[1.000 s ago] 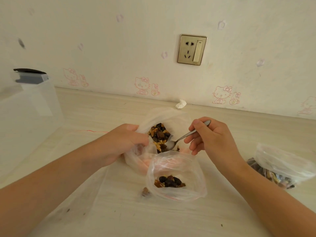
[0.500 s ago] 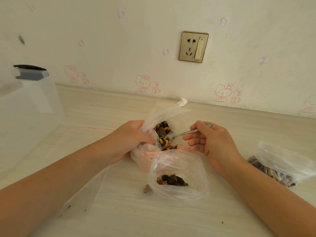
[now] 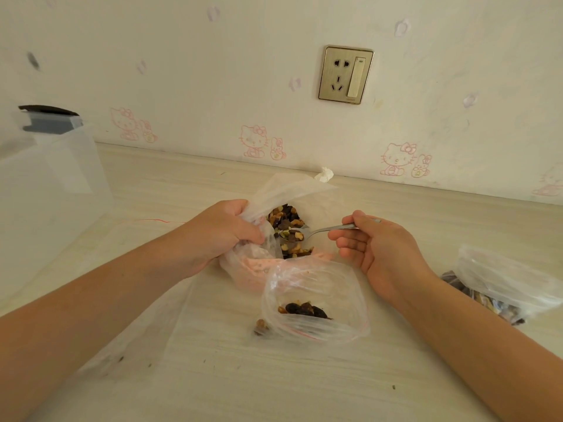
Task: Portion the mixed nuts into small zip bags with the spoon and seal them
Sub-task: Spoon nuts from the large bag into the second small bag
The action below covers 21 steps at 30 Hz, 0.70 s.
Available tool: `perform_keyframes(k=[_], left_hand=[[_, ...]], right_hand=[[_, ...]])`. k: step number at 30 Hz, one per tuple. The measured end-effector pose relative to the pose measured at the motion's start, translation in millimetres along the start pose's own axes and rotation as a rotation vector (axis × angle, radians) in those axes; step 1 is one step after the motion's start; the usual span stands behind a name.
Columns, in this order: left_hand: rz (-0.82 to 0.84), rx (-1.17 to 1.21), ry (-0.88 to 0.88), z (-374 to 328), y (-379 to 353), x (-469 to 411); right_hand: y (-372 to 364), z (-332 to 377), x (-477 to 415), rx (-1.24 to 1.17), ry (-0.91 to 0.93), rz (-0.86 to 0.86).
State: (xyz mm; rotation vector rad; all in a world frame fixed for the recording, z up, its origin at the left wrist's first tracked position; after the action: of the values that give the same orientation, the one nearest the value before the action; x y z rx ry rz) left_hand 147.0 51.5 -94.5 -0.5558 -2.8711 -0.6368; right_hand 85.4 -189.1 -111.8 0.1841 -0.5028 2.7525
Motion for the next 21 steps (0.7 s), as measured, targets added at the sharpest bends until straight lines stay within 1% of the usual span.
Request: perform_keyframes(k=[6,8,9,11,13,15,16,18,21], left_hand=[[-0.032,-0.130,-0.021,1,4,0],[-0.077,-0.212,-0.050,-2,9,2],[-0.124,-0.262,-0.075,-5,14,4],[-0.256,-0.360,-0.161,-13,26,13],[-0.383,-0.426,-0.300,-25,33,28],[-0.450,-0.450,-0.428,-36,31,49],[-0.454,-0.443,-0.472,-40,28,61],[-0.410,-0.415,-0.523,-45,19,81],[-0.280,-0.412,-0.502,-41,3,103]], right_hand=[[0,3,2,0.001,0.009,-0.012],[-1,5,2,-0.002,0.011,-0.015],[-1,6,3,-0.005,0.013,-0.016],[-1,8,4,-0.007,0.018,-0.016],[-2,10,7,-0.014,0.017,-0.012],[-2,12,9,-0.027,0.017,-0.009],[-2,14,10,-0.034,0.021,-0.008],[-2,18,12,-0.047,0.037,-0.001],[-4,23,16,-0.060,0.063,0.022]])
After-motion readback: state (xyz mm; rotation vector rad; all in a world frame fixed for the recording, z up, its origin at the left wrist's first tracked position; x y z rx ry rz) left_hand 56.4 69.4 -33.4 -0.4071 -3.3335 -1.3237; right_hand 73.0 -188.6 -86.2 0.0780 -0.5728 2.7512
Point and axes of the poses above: each hand's wrist, its own x-axis away from the middle knuckle, its own y-axis out of the back of the hand, z = x × y, the point moved 7 cm from there along -x, towards the middle knuckle, and after that the axes turned 3 degrees about -x, right-handed, at the moved point
